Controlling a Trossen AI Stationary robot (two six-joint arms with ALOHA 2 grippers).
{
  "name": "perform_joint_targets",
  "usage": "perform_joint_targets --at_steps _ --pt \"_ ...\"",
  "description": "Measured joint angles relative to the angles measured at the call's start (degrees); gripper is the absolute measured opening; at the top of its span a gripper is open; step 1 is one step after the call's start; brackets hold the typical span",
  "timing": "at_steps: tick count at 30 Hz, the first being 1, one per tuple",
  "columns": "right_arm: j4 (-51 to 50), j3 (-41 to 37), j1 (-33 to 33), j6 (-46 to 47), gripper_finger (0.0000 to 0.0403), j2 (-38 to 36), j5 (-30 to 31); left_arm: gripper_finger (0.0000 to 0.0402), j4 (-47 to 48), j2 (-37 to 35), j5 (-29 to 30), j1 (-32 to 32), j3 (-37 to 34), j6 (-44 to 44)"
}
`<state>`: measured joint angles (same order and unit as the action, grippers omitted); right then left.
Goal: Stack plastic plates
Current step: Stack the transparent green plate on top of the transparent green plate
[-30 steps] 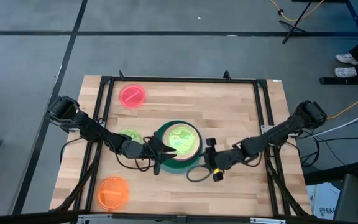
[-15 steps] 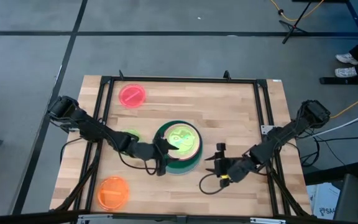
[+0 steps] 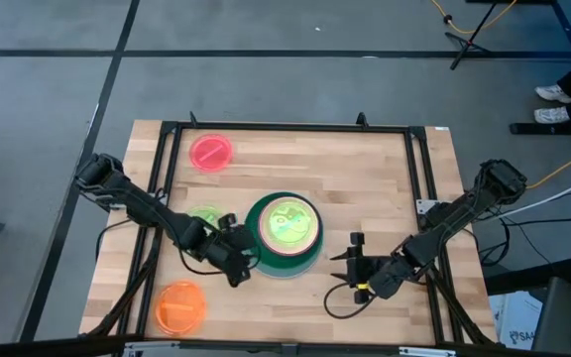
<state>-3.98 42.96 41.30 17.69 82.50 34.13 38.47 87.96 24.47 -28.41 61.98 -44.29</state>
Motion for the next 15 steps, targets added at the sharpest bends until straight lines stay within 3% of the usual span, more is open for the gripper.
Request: perform_joint_targets --at_steps 6,15 --pt "-0.01 0.00 -0.02 0.06 0.0182 0.02 0.39 0.0200 10.17 0.00 -4.19 -2.21 -2.32 -12.70" --pt "-0.01 0.00 -0.07 0.05 0.0182 0.04 1.72 0.0200 12.63 0.16 -7.57 -2.38 -10.24 -21.75"
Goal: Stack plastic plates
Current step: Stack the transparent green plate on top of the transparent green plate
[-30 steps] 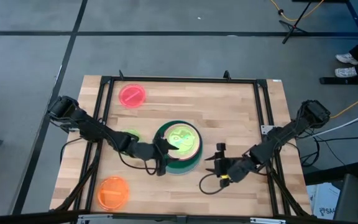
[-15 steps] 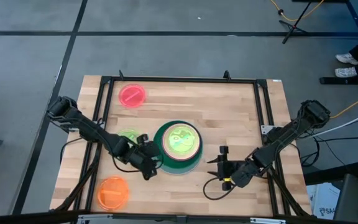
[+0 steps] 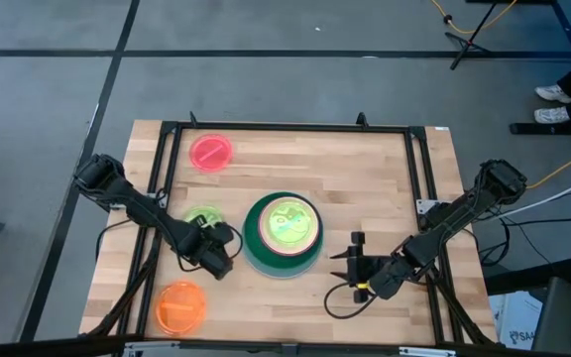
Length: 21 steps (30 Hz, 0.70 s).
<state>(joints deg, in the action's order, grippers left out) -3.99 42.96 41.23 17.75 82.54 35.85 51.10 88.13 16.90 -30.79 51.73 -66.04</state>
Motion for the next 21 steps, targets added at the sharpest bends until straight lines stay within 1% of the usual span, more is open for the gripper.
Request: perform_joint_targets --at_steps 7,15,18,21 --pt "0.01 0.00 0.00 0.00 0.0182 0.00 0.63 0.0200 -0.78 0.03 -1.09 0.00 -3.94 -0.97" --pt "-0.12 0.00 0.00 -0.01 0.0182 0.02 2.60 0.0199 -7.10 0.03 -1.57 0.00 -9.20 -1.36" --pt "-0.13 0.00 0.00 -0.01 0.0182 0.02 2.60 0.0191 -7.37 -0.01 -1.44 0.05 -10.04 -1.88" --pt "-0.13 0.00 0.00 -0.01 0.0182 0.02 2.60 0.0173 -7.46 -0.07 -1.56 0.11 -10.28 -2.44"
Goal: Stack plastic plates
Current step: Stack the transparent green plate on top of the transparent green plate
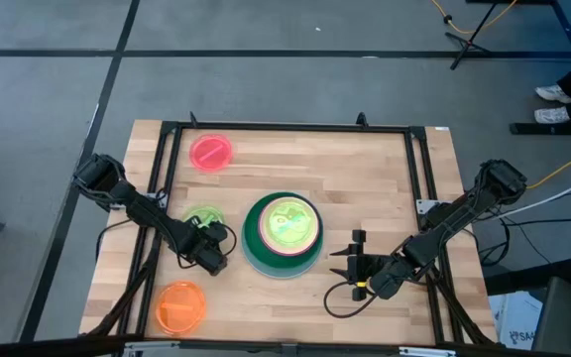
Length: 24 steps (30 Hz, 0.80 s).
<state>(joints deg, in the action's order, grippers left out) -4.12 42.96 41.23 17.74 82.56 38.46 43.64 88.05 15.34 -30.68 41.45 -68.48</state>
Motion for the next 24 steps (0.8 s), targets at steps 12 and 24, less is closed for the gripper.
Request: perform_joint_targets --at_steps 12,24 --pt "0.02 0.00 0.00 0.51 0.0182 0.02 0.00 0.0069 -0.80 0.07 0.29 -0.02 -0.13 1.04" --pt "-0.39 0.00 0.00 1.33 0.0182 0.02 0.59 0.0005 -0.29 0.09 1.94 0.04 -0.22 1.19"
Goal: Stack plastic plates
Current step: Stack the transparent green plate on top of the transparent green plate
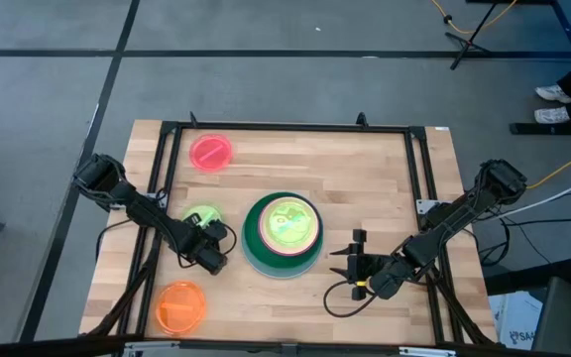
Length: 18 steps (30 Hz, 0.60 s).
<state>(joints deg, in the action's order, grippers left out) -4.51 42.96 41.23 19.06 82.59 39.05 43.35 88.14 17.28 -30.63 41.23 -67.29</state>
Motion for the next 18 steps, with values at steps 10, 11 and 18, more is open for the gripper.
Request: perform_joint_targets --at_steps 10,11,18 --pt "0.10 0.00 0.00 0.01 0.0182 0.00 0.00 0.0002 4.32 -0.42 2.07 -0.91 3.39 -0.04" --pt "0.10 0.00 0.00 0.01 0.0182 0.00 0.00 0.0002 5.08 -0.42 2.71 -1.03 4.13 -0.06" --pt "0.10 0.00 0.00 0.01 0.0182 0.00 0.00 0.0002 11.71 -0.44 5.69 -2.40 10.32 0.24"
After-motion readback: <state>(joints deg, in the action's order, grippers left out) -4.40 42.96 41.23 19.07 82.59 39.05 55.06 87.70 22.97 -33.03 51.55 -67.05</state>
